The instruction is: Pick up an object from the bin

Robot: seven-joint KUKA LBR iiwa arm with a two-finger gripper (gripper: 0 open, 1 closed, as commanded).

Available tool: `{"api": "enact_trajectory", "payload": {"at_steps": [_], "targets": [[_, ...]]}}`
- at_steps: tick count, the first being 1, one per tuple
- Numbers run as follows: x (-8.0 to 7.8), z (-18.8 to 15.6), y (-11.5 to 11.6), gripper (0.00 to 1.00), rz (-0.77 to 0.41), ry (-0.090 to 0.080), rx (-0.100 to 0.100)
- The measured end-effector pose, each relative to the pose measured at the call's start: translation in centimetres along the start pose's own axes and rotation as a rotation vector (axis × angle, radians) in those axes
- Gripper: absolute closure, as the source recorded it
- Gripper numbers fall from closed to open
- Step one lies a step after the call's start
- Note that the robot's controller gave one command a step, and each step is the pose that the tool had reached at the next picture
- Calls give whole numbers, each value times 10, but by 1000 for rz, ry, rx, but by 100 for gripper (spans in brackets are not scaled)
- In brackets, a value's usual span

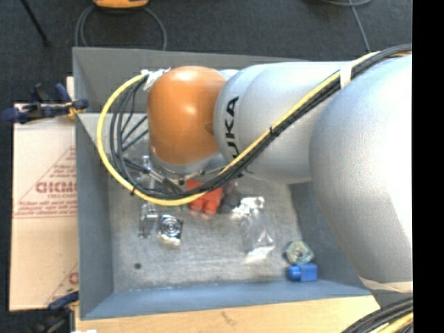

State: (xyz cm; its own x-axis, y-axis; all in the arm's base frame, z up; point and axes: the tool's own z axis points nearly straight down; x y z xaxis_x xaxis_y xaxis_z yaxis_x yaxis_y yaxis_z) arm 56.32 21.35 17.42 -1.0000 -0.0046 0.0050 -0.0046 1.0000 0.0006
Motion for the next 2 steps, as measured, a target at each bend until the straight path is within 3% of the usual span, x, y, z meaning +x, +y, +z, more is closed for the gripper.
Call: {"api": "enact_trajectory", "payload": {"at_steps": [1,2], "targets": [[-7,89,-56,0,-289,-4,3],[-34,100,-87,0,-227,-16,-5]]}}
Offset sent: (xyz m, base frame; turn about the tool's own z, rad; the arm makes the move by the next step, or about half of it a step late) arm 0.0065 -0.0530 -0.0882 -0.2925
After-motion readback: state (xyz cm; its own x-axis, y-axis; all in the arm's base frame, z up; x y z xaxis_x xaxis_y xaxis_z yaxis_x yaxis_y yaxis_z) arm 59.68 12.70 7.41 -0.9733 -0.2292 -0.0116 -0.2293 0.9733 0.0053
